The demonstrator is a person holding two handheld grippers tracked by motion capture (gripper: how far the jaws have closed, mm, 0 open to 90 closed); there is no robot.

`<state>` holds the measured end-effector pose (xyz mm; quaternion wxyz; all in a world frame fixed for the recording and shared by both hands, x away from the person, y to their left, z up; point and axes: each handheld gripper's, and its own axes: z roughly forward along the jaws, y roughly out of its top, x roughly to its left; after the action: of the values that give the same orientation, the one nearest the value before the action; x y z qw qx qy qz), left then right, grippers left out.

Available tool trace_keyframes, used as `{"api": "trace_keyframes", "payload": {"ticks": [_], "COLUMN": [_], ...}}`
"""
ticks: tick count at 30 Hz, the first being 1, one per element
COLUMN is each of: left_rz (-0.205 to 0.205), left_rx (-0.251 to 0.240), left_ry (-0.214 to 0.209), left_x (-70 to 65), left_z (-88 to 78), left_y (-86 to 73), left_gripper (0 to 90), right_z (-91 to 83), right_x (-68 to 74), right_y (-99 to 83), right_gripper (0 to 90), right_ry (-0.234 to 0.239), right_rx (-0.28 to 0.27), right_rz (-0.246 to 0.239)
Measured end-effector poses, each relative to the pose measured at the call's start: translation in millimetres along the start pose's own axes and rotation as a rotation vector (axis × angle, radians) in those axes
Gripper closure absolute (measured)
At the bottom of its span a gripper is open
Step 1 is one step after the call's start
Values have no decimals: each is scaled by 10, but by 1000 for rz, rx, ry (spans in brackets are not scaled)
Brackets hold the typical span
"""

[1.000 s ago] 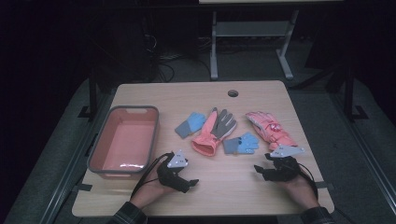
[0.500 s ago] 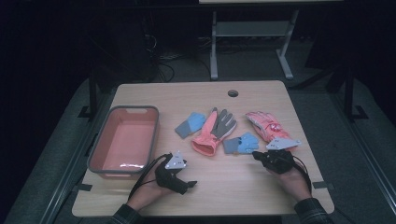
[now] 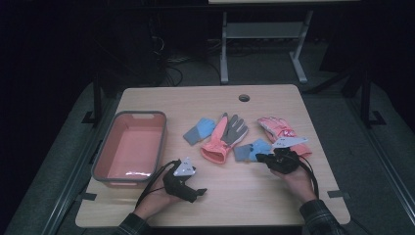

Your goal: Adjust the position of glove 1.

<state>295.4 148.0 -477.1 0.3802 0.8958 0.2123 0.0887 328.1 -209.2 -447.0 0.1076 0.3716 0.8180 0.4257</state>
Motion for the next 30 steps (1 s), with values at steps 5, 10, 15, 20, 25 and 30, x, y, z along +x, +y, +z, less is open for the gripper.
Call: {"api": "trace_keyframes", "payload": {"ticks": [5, 10, 15, 20, 25, 30], "left_rz": [6, 7, 8, 4, 2, -2], "left_rx": [0, 0, 7, 4, 5, 4], "left_ry": [-1, -2, -1, 1, 1, -2], "left_x": [16, 20, 19, 15, 14, 16], "left_z": [15, 18, 12, 13, 11, 10], "left_y": [13, 16, 18, 15, 16, 16], "left_gripper": [125, 125, 125, 125, 125, 125], "right_z": [92, 198, 324, 445, 529, 610], "right_x": [22, 11, -20, -79, -128, -136], "right_y": [55, 115, 190, 245, 243, 184], "right_gripper": [899, 899, 899, 899, 899, 899], "right_ry": [9, 5, 5, -2, -5, -17], "right_rx": [13, 9, 25, 32, 37, 88], "right_rz": [0, 4, 4, -6, 4, -10]}}
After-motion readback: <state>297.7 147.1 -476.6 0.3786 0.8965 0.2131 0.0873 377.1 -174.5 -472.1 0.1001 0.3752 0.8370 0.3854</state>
